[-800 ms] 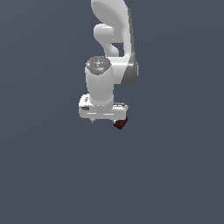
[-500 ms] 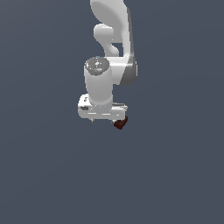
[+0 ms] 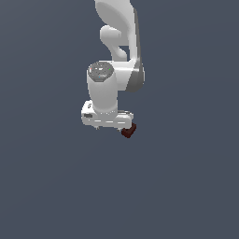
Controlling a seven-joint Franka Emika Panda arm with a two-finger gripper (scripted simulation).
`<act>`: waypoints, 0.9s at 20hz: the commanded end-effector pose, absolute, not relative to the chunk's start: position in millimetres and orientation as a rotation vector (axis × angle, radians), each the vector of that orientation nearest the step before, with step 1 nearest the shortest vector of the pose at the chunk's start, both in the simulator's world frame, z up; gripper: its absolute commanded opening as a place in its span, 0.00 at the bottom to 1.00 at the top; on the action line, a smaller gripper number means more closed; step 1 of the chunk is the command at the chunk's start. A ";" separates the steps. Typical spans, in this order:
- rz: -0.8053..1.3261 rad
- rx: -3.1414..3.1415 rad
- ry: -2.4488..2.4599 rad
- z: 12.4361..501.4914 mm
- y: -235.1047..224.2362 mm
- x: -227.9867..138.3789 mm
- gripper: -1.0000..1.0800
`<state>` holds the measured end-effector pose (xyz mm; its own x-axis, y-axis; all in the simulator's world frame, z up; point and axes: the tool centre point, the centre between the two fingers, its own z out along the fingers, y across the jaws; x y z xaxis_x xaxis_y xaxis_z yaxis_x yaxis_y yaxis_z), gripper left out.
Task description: Pick up the object and move it to a goal position.
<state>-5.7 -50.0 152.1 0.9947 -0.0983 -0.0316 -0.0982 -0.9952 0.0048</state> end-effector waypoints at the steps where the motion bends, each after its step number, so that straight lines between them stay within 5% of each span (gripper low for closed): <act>1: -0.049 3.134 -0.166 150.6 -47.6 -6.6 0.96; 18: -0.027 3.096 -0.522 113.9 4.7 -37.0 0.96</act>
<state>-32.4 -1.9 118.5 0.9541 -0.2990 -0.0187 -0.2990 -0.9542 0.0046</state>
